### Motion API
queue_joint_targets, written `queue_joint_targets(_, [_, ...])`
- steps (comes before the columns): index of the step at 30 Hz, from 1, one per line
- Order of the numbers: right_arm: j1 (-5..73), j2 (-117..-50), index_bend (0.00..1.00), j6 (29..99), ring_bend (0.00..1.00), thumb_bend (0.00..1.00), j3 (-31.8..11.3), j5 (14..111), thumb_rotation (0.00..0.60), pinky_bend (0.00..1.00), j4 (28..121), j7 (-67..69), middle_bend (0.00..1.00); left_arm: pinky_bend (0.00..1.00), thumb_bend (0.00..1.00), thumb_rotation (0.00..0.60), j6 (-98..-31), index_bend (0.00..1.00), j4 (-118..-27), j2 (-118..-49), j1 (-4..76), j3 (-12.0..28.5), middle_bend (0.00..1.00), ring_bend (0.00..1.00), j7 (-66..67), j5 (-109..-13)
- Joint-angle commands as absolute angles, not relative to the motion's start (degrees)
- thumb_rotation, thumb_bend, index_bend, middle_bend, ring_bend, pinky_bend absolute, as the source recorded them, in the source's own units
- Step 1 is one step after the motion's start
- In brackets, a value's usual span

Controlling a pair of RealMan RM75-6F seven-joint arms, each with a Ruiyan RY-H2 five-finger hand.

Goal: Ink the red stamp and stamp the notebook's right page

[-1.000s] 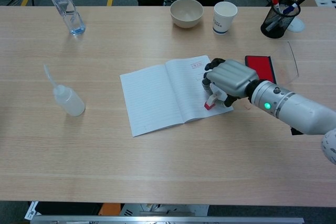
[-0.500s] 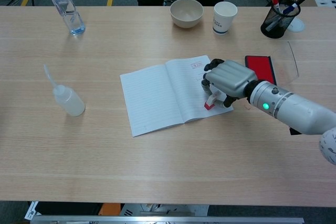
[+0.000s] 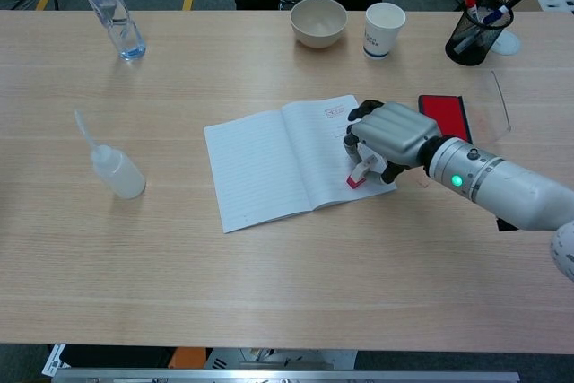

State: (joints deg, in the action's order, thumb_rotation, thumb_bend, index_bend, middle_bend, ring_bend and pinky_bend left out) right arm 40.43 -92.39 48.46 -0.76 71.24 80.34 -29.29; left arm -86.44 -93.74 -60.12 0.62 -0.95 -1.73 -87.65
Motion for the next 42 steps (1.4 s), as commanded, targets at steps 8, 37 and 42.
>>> queue_joint_targets(8, [38.24,-84.91,0.62,52.41,0.13,0.31,-0.7,73.47,0.6,0.1,86.65,-25.88,0.4,0.09,0.34,0.6,-86.68,0.16,-94.42,-59.92,0.66,-1.0,0.12,0.11,-1.26,-88.21])
queue_joint_targets(37, [33.95,-85.67,0.58,51.32,0.13,0.31,2.15,75.22,0.6,0.1,76.23,-19.72,0.37,0.09,0.34,0.6,-86.09,0.16,-94.86,-60.01,0.69,-1.53,0.12,0.11,-0.61,-88.47])
queue_joint_targets(42, [33.9,-85.72,0.54,51.19,0.13,0.31,1.94,75.66,0.6,0.1,75.92,-19.3,0.35,0.09,0.34,0.6,-86.01,0.16,-94.81,-60.01,0.73,-1.55,0.12,0.11,-0.63,-88.49])
